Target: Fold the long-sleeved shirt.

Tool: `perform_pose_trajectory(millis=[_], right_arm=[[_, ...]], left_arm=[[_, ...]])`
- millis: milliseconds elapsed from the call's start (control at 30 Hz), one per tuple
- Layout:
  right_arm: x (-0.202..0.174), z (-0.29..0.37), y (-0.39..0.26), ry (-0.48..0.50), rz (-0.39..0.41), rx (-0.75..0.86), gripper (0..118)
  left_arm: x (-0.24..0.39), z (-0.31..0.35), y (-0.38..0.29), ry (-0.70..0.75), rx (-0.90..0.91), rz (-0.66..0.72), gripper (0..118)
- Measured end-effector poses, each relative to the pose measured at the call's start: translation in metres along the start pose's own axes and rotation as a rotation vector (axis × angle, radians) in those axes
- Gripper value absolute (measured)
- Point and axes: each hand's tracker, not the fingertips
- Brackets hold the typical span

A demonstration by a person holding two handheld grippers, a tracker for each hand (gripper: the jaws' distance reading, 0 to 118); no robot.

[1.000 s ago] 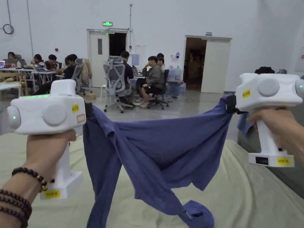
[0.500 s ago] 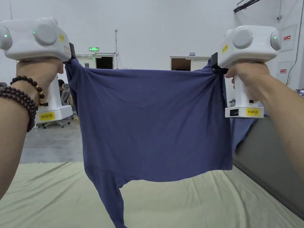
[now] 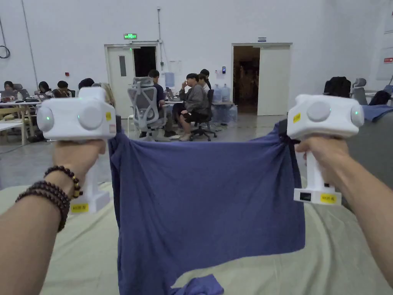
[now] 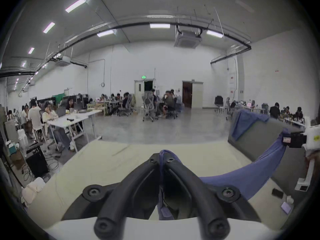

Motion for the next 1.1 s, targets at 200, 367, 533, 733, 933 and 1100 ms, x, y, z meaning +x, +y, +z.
perform_pose_trajectory(millis=[200, 367, 533, 733, 933, 1100], right_arm=[[0.009, -0.054, -0.104, 0.033, -0.054, -0.16, 1], [0.012, -0.047, -0.128, -0.002, 0.022, -0.182, 1], [0.018, 0.008, -0.153, 0.016, 0.07, -0.157, 1], [0.038, 0.101, -0.255, 0.076, 0.224, -0.242, 2], [0.075, 0.17, -0.379, 0.127, 0.193, -0.5, 2], [0.09, 0.174, -0.441, 0.178, 0.225, -0.761, 2]], left_arm=[[-0.004, -0.025, -0.106, -0.003, -0.188, 0.019, 0], [-0.011, -0.01, -0.121, -0.022, -0.209, 0.01, 0], [-0.018, 0.05, -0.134, -0.097, -0.184, -0.037, 0], [-0.022, 0.158, -0.224, -0.236, -0.314, -0.115, 0], [-0.041, 0.225, -0.344, -0.421, -0.727, -0.107, 0], [-0.036, 0.243, -0.407, -0.5, -0.973, -0.163, 0]])
